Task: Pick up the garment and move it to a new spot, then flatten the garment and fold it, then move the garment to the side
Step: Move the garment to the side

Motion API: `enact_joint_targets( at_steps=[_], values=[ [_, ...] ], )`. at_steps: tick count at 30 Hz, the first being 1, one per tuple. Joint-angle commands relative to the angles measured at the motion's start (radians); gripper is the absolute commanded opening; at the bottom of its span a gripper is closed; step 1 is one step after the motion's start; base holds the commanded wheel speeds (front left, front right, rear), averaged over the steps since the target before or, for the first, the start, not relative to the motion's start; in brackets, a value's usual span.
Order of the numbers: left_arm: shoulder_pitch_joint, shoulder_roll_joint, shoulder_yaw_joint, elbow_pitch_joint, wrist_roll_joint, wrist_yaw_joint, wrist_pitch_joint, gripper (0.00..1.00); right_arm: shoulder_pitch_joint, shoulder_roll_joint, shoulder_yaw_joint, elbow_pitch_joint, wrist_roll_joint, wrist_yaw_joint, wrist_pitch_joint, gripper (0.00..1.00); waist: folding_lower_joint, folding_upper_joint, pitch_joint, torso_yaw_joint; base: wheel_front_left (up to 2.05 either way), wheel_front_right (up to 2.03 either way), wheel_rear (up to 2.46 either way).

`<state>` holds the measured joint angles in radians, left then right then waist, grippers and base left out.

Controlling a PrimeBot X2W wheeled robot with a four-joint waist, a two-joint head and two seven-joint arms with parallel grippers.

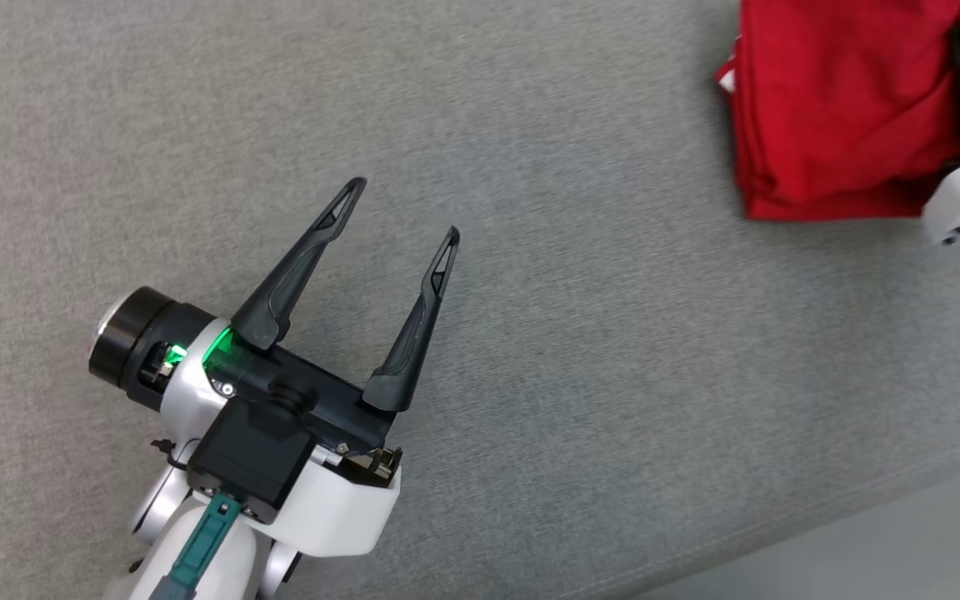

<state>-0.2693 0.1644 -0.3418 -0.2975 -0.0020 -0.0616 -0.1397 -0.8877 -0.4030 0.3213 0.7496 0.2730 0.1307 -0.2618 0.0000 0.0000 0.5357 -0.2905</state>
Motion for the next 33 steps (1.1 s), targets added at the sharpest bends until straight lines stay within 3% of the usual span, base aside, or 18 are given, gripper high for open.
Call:
enact_joint_targets(
  at_steps=[1, 6, 14, 33],
  values=[
    [-0.019, 0.008, 0.001, -0.017, 0.006, -0.005, 0.009, 1.0, -0.015, -0.023, -0.01, -0.011, -0.028, 0.0, -0.005, 0.0, 0.0, 0.0, 0.043, 0.04, 0.0, 0.0, 0.0],
    [-0.033, 0.019, -0.007, -0.073, 0.02, -0.005, 0.034, 1.0, -0.043, -0.1, -0.046, -0.016, -0.101, 0.0, -0.005, 0.0, 0.0, 0.0, 0.09, 0.081, 0.0, 0.0, 0.0],
    [-0.03, 0.034, -0.011, -0.108, 0.03, 0.004, 0.049, 1.0, -0.049, -0.169, -0.098, -0.008, -0.174, 0.0, -0.005, 0.0, 0.0, 0.0, 0.123, 0.111, 0.0, 0.0, 0.0],
    [-0.047, 0.047, -0.033, -0.132, 0.037, 0.011, 0.067, 1.0, -0.031, -0.173, -0.226, 0.034, -0.314, 0.0, -0.003, 0.0, 0.0, 0.0, 0.123, 0.133, 0.0, 0.0, 0.0]
  ],
)
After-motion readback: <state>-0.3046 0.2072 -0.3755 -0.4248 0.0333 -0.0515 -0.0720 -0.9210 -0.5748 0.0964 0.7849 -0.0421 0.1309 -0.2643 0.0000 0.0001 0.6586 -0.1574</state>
